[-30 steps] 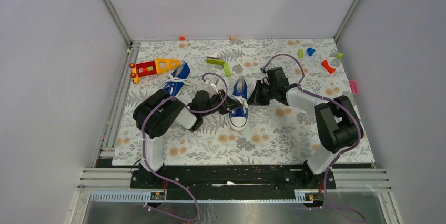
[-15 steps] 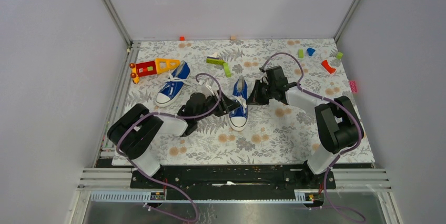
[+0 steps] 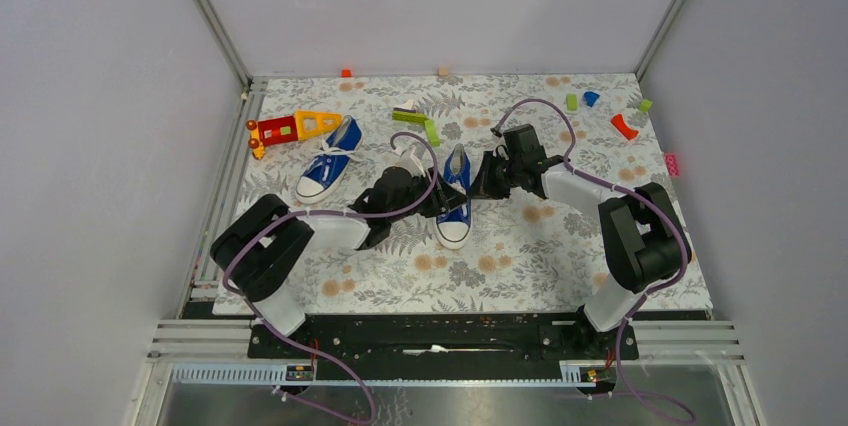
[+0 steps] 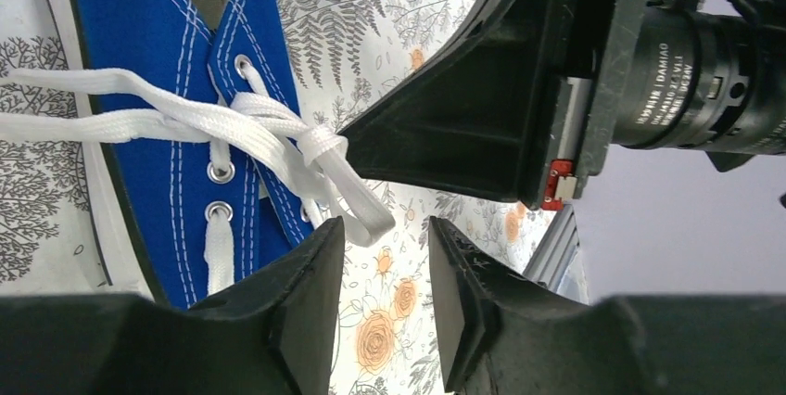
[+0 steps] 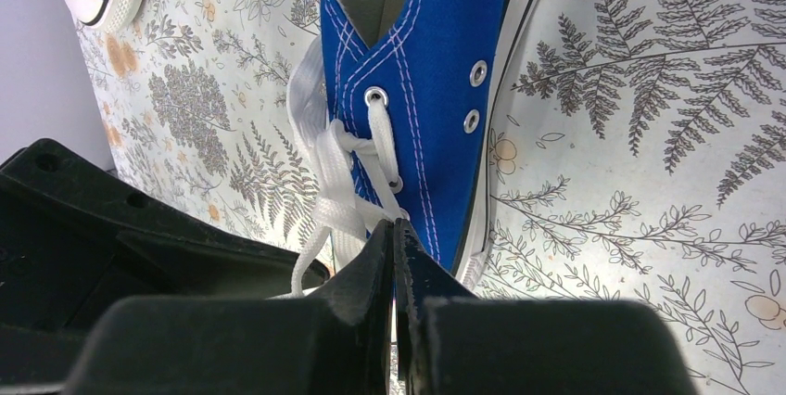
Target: Tie the shoes
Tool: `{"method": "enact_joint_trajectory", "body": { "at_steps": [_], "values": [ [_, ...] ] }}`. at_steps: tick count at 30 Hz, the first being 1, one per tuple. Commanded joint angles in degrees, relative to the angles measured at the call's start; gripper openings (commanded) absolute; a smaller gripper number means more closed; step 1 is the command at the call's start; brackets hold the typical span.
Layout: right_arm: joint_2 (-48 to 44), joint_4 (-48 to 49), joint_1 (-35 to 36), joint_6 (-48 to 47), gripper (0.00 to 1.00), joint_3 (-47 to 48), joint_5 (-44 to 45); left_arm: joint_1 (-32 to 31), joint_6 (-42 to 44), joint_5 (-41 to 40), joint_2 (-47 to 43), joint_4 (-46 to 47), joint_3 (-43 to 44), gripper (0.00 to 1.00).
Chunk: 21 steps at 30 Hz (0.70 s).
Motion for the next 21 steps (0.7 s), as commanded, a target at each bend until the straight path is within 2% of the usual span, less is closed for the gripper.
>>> {"method": "enact_joint_trajectory", "body": {
  "at_steps": [1,6,10,21],
  "values": [
    [-2.1,0.0,0.8,-1.0,0.00,2.1,0.6,-0.2,2.3,-2.0,1.4,-2.3,3.5,0.39],
    [-2.5,0.0,0.8,-1.0,0.00,2.0,1.0,-0.2,2.7,-1.8,2.5,-3.2,4.3,0.30],
    [-2.7,0.0,0.8,-0.6,0.00,1.3,2.1,0.3,4.5,-2.6,2.5,-6.2,5.0,0.00],
    [-3.7,0.2,0.7,2.0,0.00,-1.0,8.3,3.3,6.8,-1.2,1.5,-8.4,3.2,0.00]
  ]
}}
